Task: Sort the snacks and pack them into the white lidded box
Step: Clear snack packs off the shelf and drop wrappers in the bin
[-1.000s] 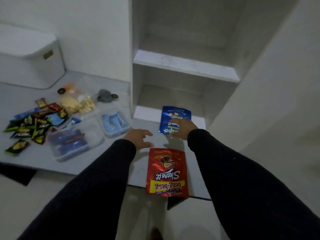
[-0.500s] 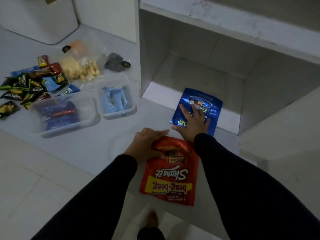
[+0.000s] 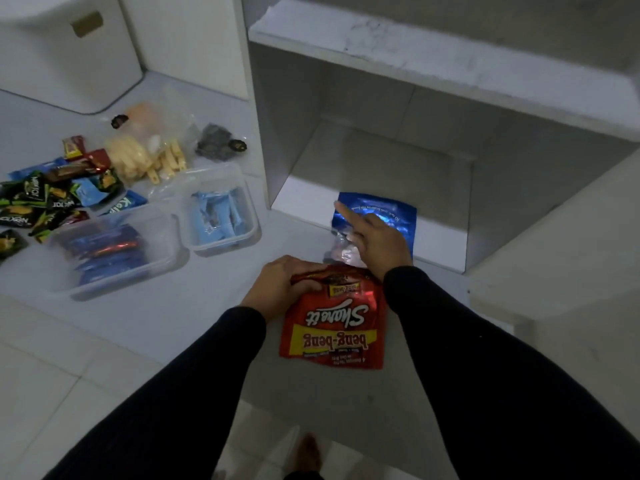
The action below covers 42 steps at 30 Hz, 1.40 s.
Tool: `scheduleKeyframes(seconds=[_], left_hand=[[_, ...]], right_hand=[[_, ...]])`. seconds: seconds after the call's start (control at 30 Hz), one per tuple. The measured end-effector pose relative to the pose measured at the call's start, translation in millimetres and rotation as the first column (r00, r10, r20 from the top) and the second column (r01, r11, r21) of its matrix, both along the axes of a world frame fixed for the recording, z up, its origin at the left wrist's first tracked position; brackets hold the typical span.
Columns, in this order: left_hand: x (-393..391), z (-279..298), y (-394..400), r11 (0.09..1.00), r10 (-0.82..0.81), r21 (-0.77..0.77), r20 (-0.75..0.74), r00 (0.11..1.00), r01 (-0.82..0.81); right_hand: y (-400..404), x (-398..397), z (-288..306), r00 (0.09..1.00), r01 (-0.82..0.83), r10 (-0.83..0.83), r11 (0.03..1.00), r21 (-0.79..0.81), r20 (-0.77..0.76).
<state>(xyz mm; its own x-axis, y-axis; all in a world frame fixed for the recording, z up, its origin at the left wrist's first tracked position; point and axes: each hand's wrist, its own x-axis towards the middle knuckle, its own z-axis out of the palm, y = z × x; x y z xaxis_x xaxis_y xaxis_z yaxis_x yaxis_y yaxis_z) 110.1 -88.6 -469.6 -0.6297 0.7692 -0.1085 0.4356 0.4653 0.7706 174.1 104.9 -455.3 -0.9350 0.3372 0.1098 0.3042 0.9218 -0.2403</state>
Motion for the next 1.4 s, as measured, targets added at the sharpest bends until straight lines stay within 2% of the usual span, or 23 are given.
scheduleKeyframes(seconds=[0.07,0.13,0.2,0.33,0.5,0.63,0.77,0.9,1.1,1.4], left_hand=[[0.2,12.3,0.8,0.998,0.042,0.040,0.104,0.994,-0.047],[-0.8,21.6,0.1,0.995,0.068,0.062,0.180,0.981,-0.081],[-2.8,31.7,-2.5,0.996,0.045,0.070,0.168,0.985,-0.058],[-7.0,60.3,-14.6,0.996,-0.011,0.090,0.176,0.984,-0.005],[-13.9,101.3,-35.7,0.990,-0.090,0.114,0.036,0.995,0.085],[-9.6,128.7,-55.6,0.970,-0.201,0.136,-0.004,0.979,0.200],[3.2,143.8,-70.7,0.935,-0.320,0.138,-0.077,0.944,0.328],[28.6,153.3,-76.3,0.893,-0.427,0.132,-0.051,0.903,0.430],[100.7,159.1,-65.2,0.785,-0.611,0.114,-0.017,0.792,0.608],[267.0,119.2,-51.5,0.597,-0.799,0.029,0.110,0.591,0.802]], right_hand=[[-4.0,-0.7,12.7,1.000,-0.023,0.023,1.000,0.000,0.002],[-8.6,-0.1,27.9,1.000,-0.008,0.006,0.996,-0.092,-0.022],[-13.5,1.0,44.6,0.996,0.035,-0.051,0.977,-0.211,-0.069],[-30.7,7.0,83.7,0.984,0.112,-0.140,0.966,-0.232,-0.111],[-72.0,27.2,132.9,0.948,0.256,-0.297,0.925,-0.280,-0.114],[-115.1,50.3,156.6,0.892,0.339,-0.418,0.870,-0.358,-0.172],[-148.4,81.1,167.7,0.831,0.438,-0.516,0.836,-0.330,-0.206],[-172.7,122.8,174.8,0.767,0.535,-0.605,0.786,-0.309,-0.214],[-199.1,216.3,172.1,0.635,0.696,-0.757,0.647,-0.312,-0.152],[-236.8,390.4,120.7,0.340,0.871,-0.940,0.309,-0.382,0.014]])
